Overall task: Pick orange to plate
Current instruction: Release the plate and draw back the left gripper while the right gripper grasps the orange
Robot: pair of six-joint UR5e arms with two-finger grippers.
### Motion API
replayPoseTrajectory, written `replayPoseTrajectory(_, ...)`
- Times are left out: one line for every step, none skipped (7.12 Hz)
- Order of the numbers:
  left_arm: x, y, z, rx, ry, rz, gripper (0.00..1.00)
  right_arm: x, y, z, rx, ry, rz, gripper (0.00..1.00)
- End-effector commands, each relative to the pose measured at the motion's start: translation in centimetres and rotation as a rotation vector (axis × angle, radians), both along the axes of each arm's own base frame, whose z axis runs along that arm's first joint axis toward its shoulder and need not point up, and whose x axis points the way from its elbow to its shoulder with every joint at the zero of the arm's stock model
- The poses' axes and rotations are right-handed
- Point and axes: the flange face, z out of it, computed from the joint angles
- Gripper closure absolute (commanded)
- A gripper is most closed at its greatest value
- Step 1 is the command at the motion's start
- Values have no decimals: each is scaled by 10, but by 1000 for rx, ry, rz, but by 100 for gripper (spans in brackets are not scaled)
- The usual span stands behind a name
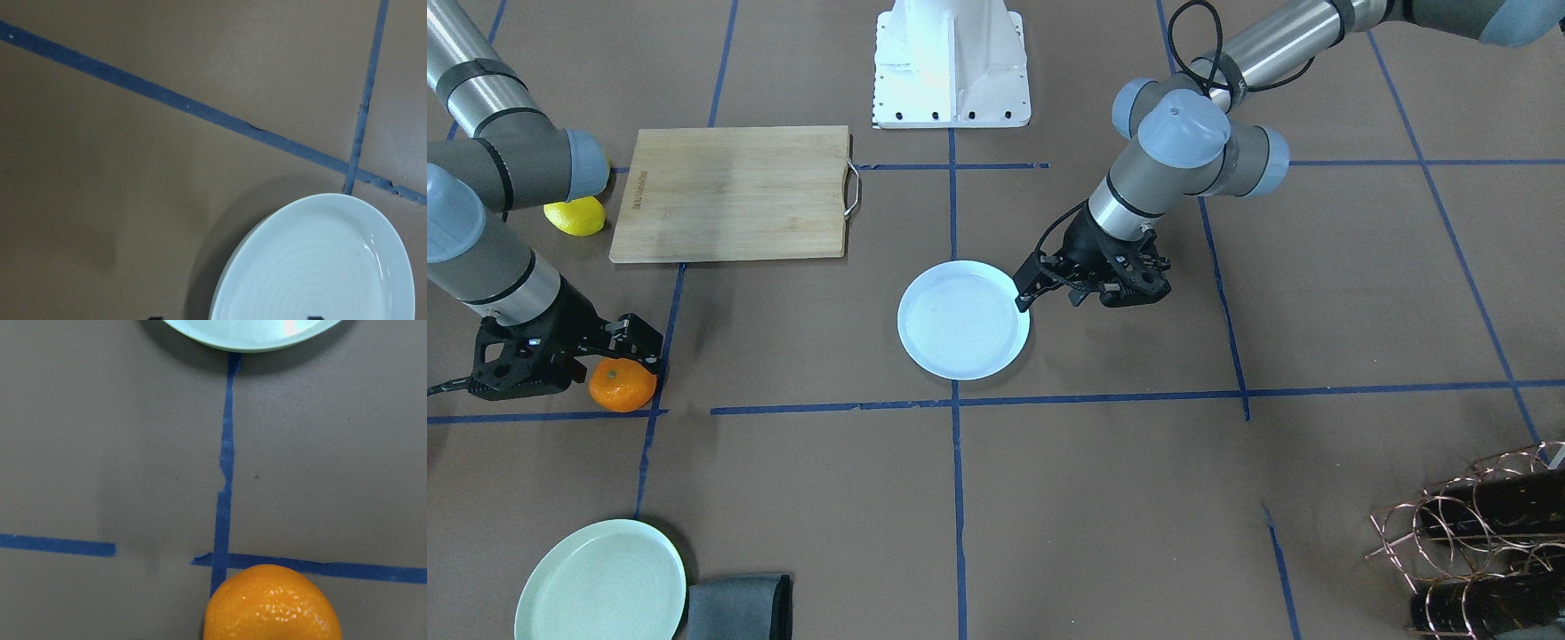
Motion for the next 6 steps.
replayPoseTrajectory(-13, 6, -2, 9, 12, -2, 0, -9, -2, 10, -4, 21, -8, 0)
replayPoseTrajectory(-14, 6, -1, 10, 14, -2, 0, -8, -2, 12, -5, 23, -8, 0)
replayPoseTrajectory(-13, 6, -1, 9, 12, -4, 0, -7, -2, 14, -8, 27, -7, 0)
replayPoseTrajectory(-13, 6, 0, 9, 11, -4, 0, -10, -4, 15, -10, 29, -7, 0)
replayPoseTrajectory(-13, 6, 0, 9, 11, -4, 0, -18, -14, 14, -13, 33, -7, 0)
replayPoseTrajectory(-13, 6, 0, 9, 11, -4, 0, -21, -19, 17, -17, 40, -5, 0)
